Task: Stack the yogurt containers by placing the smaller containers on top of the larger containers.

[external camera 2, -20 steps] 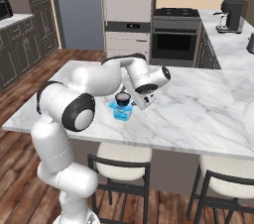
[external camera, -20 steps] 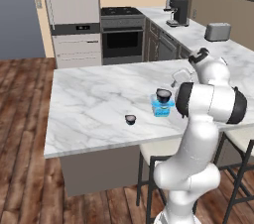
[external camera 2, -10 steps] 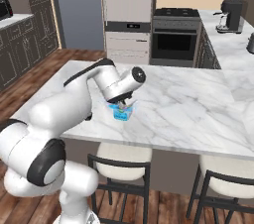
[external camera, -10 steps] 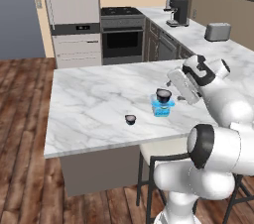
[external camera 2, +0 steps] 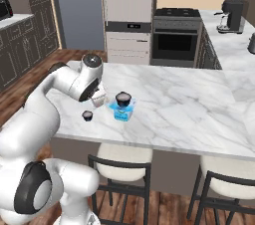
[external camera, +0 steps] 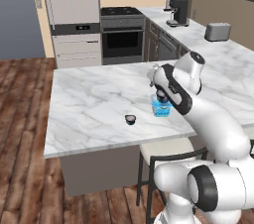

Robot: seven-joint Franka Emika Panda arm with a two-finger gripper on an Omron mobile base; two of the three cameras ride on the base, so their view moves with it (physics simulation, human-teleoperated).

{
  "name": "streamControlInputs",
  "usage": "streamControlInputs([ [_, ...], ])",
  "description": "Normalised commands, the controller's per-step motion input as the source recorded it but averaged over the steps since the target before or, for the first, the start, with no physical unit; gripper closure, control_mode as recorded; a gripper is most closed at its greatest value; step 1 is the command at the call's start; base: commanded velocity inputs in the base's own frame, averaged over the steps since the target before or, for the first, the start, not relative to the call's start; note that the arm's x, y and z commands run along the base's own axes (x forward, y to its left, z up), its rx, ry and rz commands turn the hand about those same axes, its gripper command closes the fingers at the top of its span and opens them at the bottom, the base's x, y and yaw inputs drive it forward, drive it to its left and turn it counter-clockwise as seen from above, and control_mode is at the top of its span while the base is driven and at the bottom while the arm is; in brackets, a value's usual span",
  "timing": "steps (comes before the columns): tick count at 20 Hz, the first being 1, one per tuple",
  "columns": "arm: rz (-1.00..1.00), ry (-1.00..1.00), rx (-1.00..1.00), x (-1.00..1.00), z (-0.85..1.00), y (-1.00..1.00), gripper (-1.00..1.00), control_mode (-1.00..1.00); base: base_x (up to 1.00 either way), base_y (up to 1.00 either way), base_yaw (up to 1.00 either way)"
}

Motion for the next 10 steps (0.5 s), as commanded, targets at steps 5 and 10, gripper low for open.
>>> streamControlInputs([
  [5, -0.07, 0.31, -0.09, -0.04, 0.02, 0.31, -1.00, -1.00, 0.00, 0.00, 0.00],
  [10, 0.00, 0.17, -0.07, 0.01, -0.06, 0.17, -1.00, -1.00, 0.00, 0.00, 0.00],
])
